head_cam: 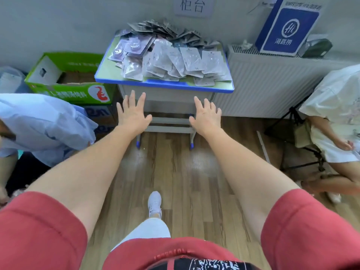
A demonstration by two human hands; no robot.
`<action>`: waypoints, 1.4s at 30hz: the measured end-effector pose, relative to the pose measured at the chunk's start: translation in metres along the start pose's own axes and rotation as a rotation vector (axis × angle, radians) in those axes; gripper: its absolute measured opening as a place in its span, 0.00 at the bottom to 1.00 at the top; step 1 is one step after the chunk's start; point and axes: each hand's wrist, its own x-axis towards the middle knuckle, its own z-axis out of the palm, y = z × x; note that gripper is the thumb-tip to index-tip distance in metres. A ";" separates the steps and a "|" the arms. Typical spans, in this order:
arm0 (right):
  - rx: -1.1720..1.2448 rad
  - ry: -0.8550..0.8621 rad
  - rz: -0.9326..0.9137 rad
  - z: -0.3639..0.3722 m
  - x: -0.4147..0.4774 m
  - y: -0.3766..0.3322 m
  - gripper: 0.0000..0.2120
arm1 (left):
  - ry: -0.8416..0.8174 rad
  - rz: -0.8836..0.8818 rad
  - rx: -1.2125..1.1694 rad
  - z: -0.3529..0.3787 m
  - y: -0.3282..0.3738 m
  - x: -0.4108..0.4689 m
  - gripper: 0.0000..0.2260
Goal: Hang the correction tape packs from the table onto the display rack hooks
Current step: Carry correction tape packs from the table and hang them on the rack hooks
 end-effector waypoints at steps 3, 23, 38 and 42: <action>0.019 0.001 0.036 -0.013 0.061 -0.012 0.32 | -0.003 0.031 0.004 -0.013 -0.003 0.068 0.32; 0.077 -0.034 0.231 -0.027 0.304 0.037 0.31 | -0.131 0.103 -0.004 -0.003 0.067 0.319 0.32; 0.105 -0.129 0.075 -0.015 0.384 0.109 0.32 | -0.236 0.179 -0.010 0.041 0.184 0.385 0.31; 0.105 -0.120 0.073 -0.016 0.392 0.109 0.32 | -0.226 0.111 -0.041 0.043 0.176 0.386 0.28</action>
